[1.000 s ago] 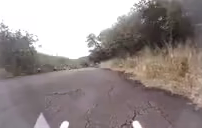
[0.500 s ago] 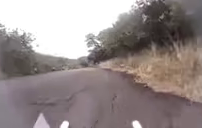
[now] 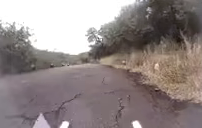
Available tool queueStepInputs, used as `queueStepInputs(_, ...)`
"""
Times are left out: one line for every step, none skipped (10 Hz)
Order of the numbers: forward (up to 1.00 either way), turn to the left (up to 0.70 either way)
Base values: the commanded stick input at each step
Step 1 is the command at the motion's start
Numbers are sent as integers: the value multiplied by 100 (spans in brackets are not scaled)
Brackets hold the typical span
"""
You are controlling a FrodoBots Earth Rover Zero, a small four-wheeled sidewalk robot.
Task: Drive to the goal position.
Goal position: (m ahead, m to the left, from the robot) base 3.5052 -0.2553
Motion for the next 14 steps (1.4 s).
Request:
queueStepInputs(100,0)
queueStepInputs(100,0)
queueStepInputs(100,0)
queueStepInputs(100,0)
queueStepInputs(100,0)
queueStepInputs(100,0)
queueStepInputs(100,0)
queueStepInputs(100,0)
queueStepInputs(100,0)
queueStepInputs(100,0)
queueStepInputs(100,0)
queueStepInputs(100,0)
queueStepInputs(100,0)
queueStepInputs(100,0)
